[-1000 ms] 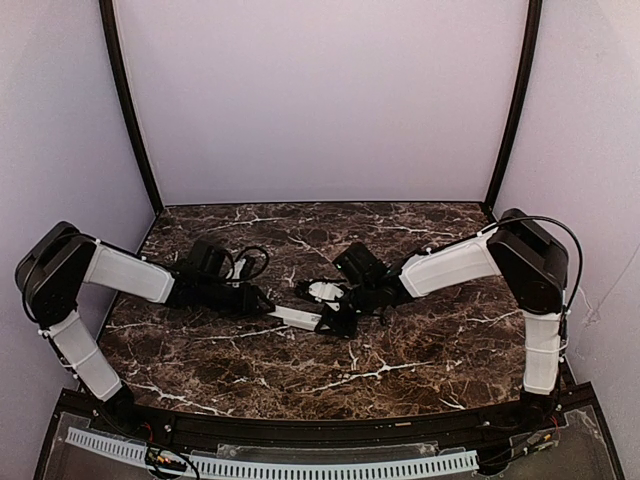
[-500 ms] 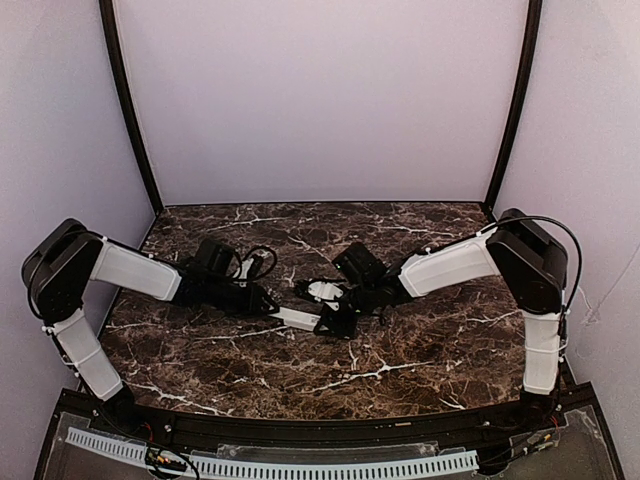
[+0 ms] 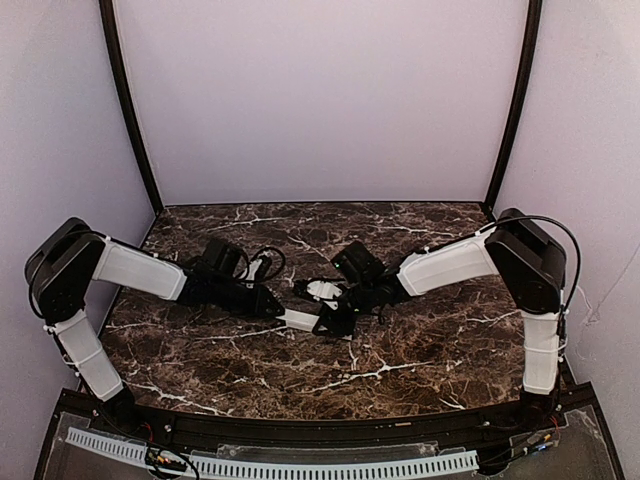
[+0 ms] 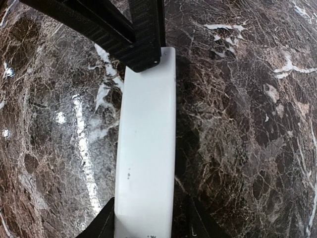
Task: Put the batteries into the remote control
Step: Adjust the battery cover of the remote control without the battery cover.
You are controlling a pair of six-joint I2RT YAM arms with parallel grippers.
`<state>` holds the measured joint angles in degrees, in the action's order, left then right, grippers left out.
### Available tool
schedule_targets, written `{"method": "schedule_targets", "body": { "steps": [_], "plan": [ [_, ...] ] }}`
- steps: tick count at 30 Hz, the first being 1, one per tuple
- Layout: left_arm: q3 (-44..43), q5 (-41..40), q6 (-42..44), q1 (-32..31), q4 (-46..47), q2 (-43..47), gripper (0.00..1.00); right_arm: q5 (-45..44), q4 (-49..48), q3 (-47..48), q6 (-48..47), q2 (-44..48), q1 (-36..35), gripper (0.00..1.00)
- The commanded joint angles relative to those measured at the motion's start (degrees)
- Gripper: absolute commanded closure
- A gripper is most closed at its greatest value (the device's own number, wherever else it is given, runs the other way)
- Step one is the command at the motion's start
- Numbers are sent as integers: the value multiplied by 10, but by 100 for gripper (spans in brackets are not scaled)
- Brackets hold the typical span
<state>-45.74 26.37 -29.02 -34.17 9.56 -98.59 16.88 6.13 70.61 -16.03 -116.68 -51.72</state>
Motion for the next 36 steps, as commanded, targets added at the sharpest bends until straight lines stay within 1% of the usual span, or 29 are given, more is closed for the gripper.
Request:
{"method": "schedule_targets", "body": {
  "steps": [1,15,19,21,27,31,36],
  "plan": [
    [-15,4,12,-5,-16,-2,82,-8,37,-1,-1,-24,5,57],
    [-37,8,27,-18,-45,-18,81,-6,43,1,-4,-22,5,55],
    [-37,7,31,-20,-49,-19,82,-8,44,-1,-5,-18,5,54],
    [-39,3,32,-20,-55,-21,81,-8,44,-1,-4,-18,5,52],
    [-43,-5,33,-20,-60,-22,72,-5,44,-7,-2,-9,5,43],
    [-46,-8,34,-20,-61,-22,71,-6,44,-9,0,-2,5,42],
    [-56,-9,38,-21,-64,-25,65,-7,45,-8,-1,0,5,41]
  ]
}}
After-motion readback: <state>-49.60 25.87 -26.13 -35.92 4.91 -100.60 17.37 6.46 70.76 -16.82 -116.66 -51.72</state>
